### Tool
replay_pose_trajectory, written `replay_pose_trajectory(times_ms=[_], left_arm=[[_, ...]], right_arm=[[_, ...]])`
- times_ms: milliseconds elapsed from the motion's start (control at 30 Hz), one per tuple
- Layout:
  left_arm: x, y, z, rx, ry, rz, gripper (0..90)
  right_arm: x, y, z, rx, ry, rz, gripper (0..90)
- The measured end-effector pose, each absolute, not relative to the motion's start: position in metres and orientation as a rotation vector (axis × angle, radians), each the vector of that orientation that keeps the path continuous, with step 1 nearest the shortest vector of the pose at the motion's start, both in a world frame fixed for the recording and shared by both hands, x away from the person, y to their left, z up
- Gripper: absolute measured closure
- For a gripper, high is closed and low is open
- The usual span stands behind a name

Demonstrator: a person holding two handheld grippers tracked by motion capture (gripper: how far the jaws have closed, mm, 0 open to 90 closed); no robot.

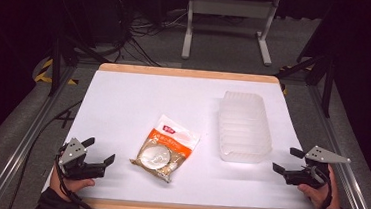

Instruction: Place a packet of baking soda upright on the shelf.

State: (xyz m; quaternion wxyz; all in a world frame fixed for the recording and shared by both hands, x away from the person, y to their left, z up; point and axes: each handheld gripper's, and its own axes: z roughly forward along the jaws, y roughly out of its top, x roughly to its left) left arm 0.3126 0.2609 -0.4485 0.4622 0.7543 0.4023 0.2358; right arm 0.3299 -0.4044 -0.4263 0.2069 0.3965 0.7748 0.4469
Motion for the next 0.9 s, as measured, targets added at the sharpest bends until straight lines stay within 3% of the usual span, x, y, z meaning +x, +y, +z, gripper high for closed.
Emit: replay_pose_trajectory(times_ms=[600, 900], left_arm=[[0.311, 0.249, -0.45, 1.903, 0.941, 0.547, 10.0], [0.311, 0.246, -0.45, 1.923, 0.929, 0.543, 10.1]], right_arm=[[0.309, -0.385, -0.373, 0.916, 2.125, 1.266, 6.5], [0.306, -0.351, -0.347, 0.808, 2.153, 1.266, 8.7]])
